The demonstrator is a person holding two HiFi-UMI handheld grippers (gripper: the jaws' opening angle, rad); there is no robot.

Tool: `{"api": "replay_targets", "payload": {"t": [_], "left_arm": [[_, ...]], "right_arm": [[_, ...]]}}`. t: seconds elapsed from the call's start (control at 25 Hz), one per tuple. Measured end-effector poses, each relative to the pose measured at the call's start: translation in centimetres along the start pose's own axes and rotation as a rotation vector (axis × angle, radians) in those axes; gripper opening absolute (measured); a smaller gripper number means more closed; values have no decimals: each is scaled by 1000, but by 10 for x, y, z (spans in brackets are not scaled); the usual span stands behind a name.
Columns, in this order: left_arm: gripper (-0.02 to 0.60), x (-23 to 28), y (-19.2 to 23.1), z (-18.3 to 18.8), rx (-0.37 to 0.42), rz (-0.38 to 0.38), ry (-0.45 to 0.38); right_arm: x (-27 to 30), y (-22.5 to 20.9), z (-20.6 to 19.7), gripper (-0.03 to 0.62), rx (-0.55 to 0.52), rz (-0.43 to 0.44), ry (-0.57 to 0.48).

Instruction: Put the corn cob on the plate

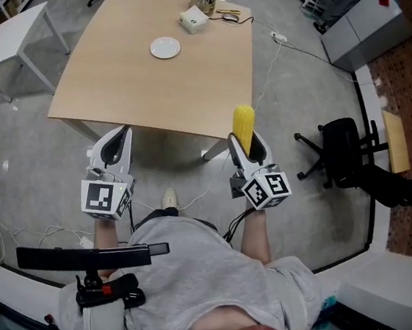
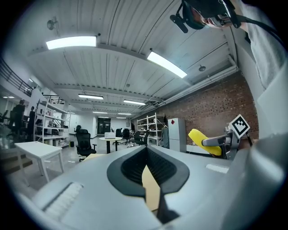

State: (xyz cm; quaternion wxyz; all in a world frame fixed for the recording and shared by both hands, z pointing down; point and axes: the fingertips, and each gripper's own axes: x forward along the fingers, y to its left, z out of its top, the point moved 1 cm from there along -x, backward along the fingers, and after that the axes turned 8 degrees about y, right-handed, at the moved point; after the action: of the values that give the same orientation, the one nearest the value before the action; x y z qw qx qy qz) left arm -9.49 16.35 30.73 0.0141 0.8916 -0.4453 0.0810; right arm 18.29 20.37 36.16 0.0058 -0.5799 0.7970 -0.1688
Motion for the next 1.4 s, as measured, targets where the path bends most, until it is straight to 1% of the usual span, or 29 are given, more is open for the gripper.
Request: {"api": "replay_targets", "payload": {"t": [0.2,0.6,0.76,0.92,1.24,1.4], "left_arm": [[20,14,29,-2,-8,3,-1],[20,30,66,-9,-37,3,-3],[20,34,84,-8,-54,30,-7],[20,38,93,-4,-61,45,-10],[20,68,112,-11,-73,83,5],[20,97,128,-16,-73,99,24]], "right_arm": [[31,7,5,249,6,5,-5],[74,17,11,249,0,11,5],[93,18,11,249,3,18,18],[109,19,17,249,-2,40,26],[153,2,22,249,-10,76,37],[187,-14,27,249,-1,93,36]]}}
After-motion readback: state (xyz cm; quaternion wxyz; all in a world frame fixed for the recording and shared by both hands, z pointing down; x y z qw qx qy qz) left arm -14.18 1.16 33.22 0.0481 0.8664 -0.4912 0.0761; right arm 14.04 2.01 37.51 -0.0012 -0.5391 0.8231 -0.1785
